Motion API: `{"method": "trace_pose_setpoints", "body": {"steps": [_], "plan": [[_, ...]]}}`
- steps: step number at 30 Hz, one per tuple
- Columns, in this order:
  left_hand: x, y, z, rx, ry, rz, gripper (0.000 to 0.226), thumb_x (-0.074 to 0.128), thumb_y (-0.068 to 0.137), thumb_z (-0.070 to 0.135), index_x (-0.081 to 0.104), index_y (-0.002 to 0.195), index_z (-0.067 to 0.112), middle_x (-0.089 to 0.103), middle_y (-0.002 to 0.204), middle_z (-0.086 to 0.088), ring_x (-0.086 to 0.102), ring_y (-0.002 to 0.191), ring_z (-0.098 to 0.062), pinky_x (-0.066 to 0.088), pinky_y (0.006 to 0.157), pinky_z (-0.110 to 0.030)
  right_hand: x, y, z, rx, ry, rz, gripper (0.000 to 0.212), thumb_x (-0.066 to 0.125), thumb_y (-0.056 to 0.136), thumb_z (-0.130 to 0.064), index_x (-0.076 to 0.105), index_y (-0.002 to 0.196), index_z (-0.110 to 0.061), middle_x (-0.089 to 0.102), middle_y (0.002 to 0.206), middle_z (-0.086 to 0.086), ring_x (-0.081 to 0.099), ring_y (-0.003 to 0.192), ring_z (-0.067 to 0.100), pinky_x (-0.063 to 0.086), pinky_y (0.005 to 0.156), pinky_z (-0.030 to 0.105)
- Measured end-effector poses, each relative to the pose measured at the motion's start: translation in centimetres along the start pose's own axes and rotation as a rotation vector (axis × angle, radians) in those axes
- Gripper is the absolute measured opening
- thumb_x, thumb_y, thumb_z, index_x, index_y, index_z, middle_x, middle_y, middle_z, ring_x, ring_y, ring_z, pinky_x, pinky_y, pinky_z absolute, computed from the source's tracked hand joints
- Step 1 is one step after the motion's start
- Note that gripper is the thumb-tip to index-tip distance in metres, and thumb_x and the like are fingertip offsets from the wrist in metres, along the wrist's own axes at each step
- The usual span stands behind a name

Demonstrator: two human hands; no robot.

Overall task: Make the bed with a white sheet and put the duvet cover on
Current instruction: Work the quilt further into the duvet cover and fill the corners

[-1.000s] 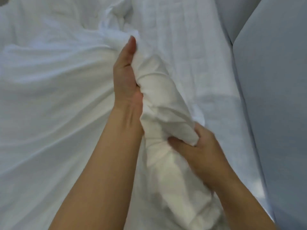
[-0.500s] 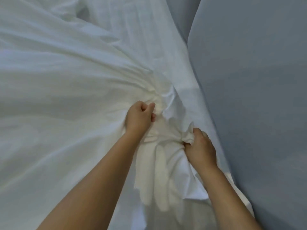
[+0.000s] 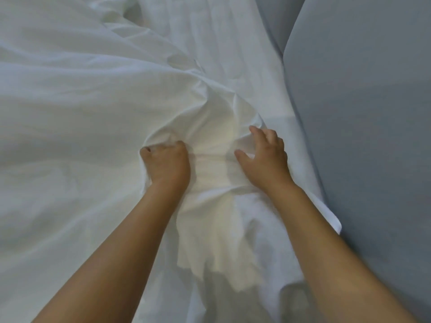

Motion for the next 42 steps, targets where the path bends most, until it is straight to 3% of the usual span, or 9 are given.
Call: {"method": "trace_pose_setpoints", "body": {"steps": [3, 8, 11, 14, 19, 25, 29, 35, 42], "plan": [[0.8, -1.0, -1.8, 0.052, -0.016, 0.096, 0.010, 0.058, 0.082, 0.005, 0.051, 0.085, 0.011, 0.049, 0.063, -0.005, 0.046, 0.060, -0.022, 0.032, 0.073, -0.035, 2.2, 0.1, -1.3, -0.108, -0.137, -0.139, 0.068, 0.054, 0.088, -0.043, 0.022, 0.147, -0.028, 0.016, 0.153, 0.007, 0.015, 0.136, 0.028, 0.021, 0.107, 0.042], [1.5, -0.5, -4.6, -0.112, -0.352, 0.106, 0.052, 0.061, 0.087, 0.028, 0.042, 0.131, 0.008, 0.044, 0.130, -0.017, 0.041, 0.118, -0.036, 0.030, 0.095, -0.045, 3.8, 0.1, -2.7, -0.205, -0.289, -0.020, 0.026, 0.048, 0.095, -0.024, 0.059, 0.116, -0.013, 0.046, 0.136, 0.006, 0.034, 0.126, 0.029, 0.027, 0.096, 0.037], [-0.1, 0.0, -3.4, 0.000, -0.779, 0.157, 0.008, 0.046, 0.094, 0.015, 0.046, 0.086, 0.014, 0.054, 0.079, -0.006, 0.049, 0.075, -0.031, 0.028, 0.058, -0.032, 2.5, -1.3, -5.7, -0.352, 0.153, 0.178, 0.019, 0.051, 0.086, -0.014, 0.065, 0.091, -0.001, 0.064, 0.096, 0.016, 0.057, 0.091, 0.036, 0.042, 0.079, 0.040], [-3.1, -0.9, -6.7, -0.012, -0.985, 0.430, 0.024, 0.045, 0.081, 0.013, 0.035, 0.059, 0.017, 0.036, 0.053, 0.006, 0.032, 0.051, -0.008, 0.019, 0.049, -0.026, 2.9, -3.6, -8.0, -0.500, 0.319, -0.010, 0.025, 0.047, 0.090, -0.016, 0.066, 0.093, 0.000, 0.064, 0.090, 0.014, 0.059, 0.083, 0.032, 0.047, 0.074, 0.039], [-2.3, -3.3, -14.9, -0.279, -0.707, 0.386, 0.027, 0.045, 0.078, 0.018, 0.044, 0.060, -0.002, 0.035, 0.050, -0.005, 0.032, 0.051, -0.019, 0.027, 0.047, -0.030, 4.3, -3.5, -8.3, -0.489, 0.279, -0.207, 0.016, 0.057, 0.090, -0.008, 0.069, 0.098, 0.000, 0.065, 0.104, 0.013, 0.056, 0.098, 0.031, 0.037, 0.086, 0.026], [-0.2, -2.3, -12.0, -0.290, -0.229, 0.036, 0.016, 0.049, 0.087, 0.023, 0.054, 0.088, 0.008, 0.056, 0.095, -0.016, 0.051, 0.085, -0.033, 0.037, 0.066, -0.035, 2.4, 1.0, -4.8, -0.020, 0.126, 0.184, 0.042, 0.064, 0.083, -0.020, 0.055, 0.119, -0.001, 0.048, 0.127, 0.019, 0.042, 0.117, 0.037, 0.033, 0.095, 0.038], [-1.0, -0.8, -6.9, -0.183, -0.288, 0.146, 0.060, 0.062, 0.077, 0.022, 0.040, 0.130, 0.008, 0.040, 0.132, -0.018, 0.037, 0.121, -0.036, 0.032, 0.097, -0.046, 2.6, 3.4, -0.9, 0.451, 0.278, -0.046, 0.060, 0.062, 0.084, -0.042, 0.037, 0.126, -0.006, 0.044, 0.129, 0.011, 0.044, 0.120, 0.035, 0.041, 0.091, 0.039], [-0.4, 2.0, -3.8, -0.349, -1.016, 0.104, 0.053, 0.049, 0.094, 0.039, 0.036, 0.128, 0.001, 0.054, 0.123, -0.014, 0.052, 0.111, -0.034, 0.043, 0.088, -0.037, 4.9, 4.0, -0.8, 0.462, 0.409, -0.137, 0.056, 0.060, 0.087, -0.044, 0.047, 0.123, -0.004, 0.058, 0.121, 0.012, 0.056, 0.110, 0.032, 0.045, 0.086, 0.034], [-2.6, 3.8, -6.2, -0.317, -1.081, 0.306, 0.041, 0.059, 0.074, 0.044, 0.065, 0.093, 0.009, 0.069, 0.088, -0.015, 0.066, 0.084, -0.034, 0.054, 0.074, -0.044, -1.9, 6.9, 0.4, 0.242, 0.577, 0.357, 0.027, 0.072, 0.069, -0.031, 0.050, 0.062, -0.018, 0.050, 0.060, -0.009, 0.046, 0.056, 0.013, 0.037, 0.054, 0.031]]}}
Point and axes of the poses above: each hand's wrist, its own y-axis towards the middle knuckle, its own x-axis out of the palm, z = x × y, the point moved 3 cm from there along y, towards the middle knuckle
